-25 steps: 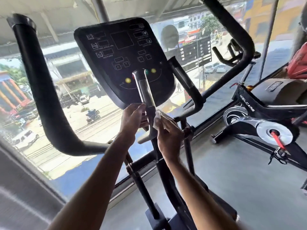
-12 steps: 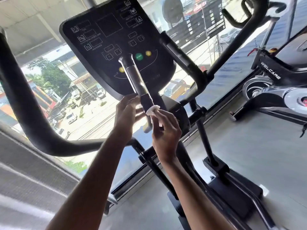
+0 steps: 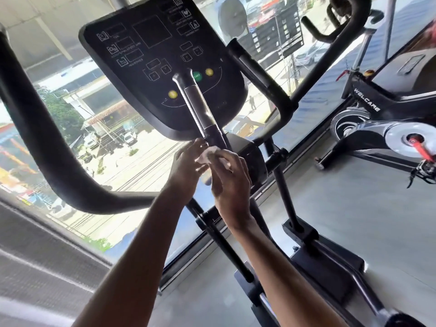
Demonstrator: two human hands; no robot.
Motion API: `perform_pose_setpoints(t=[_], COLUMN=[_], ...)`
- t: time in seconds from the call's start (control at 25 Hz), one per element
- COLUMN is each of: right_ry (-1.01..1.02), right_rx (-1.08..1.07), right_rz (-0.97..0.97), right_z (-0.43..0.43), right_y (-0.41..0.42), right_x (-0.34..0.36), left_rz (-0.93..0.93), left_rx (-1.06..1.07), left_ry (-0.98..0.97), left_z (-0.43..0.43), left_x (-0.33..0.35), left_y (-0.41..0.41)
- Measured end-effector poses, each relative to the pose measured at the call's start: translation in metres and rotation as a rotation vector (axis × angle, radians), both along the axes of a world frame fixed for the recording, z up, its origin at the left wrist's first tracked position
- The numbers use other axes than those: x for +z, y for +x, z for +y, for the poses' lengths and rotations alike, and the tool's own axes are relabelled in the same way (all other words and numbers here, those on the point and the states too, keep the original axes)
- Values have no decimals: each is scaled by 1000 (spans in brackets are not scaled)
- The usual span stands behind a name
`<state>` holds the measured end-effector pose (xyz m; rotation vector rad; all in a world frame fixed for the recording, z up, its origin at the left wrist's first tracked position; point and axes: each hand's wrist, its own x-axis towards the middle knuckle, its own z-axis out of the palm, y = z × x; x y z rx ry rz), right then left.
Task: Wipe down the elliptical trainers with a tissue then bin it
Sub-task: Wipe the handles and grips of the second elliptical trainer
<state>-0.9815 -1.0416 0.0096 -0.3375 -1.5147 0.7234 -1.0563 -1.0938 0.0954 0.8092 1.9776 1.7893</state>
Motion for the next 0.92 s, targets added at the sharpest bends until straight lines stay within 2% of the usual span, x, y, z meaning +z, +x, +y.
perform_pose_setpoints(t=[0.16, 0.32, 0.48, 0.6, 0.64, 0.76, 0.92], right_ry=[179, 453, 580, 872, 957, 989, 1162], right_rx=[-134, -64, -210, -194, -191, -256, -333], right_rz=[-235, -416, -522, -764, -814, -832, -982], right_z=[25, 29, 43, 39, 39, 37, 18], right_y=[4, 23, 17, 19, 21, 18, 6], right_x=[16, 19, 41, 43, 45, 54, 38], left_rz=[-88, -61, 54, 221, 233, 226, 260], left_rx=[-29, -3, -2, 61, 80, 101, 138], left_ry=[-26, 25, 51, -71, -83, -132, -107], left_z=[-9, -11, -6, 4, 5, -2, -16], left_x=[-20, -38, -59, -103, -109, -100, -92], left_y=[-3, -1, -10, -47, -50, -34, -20])
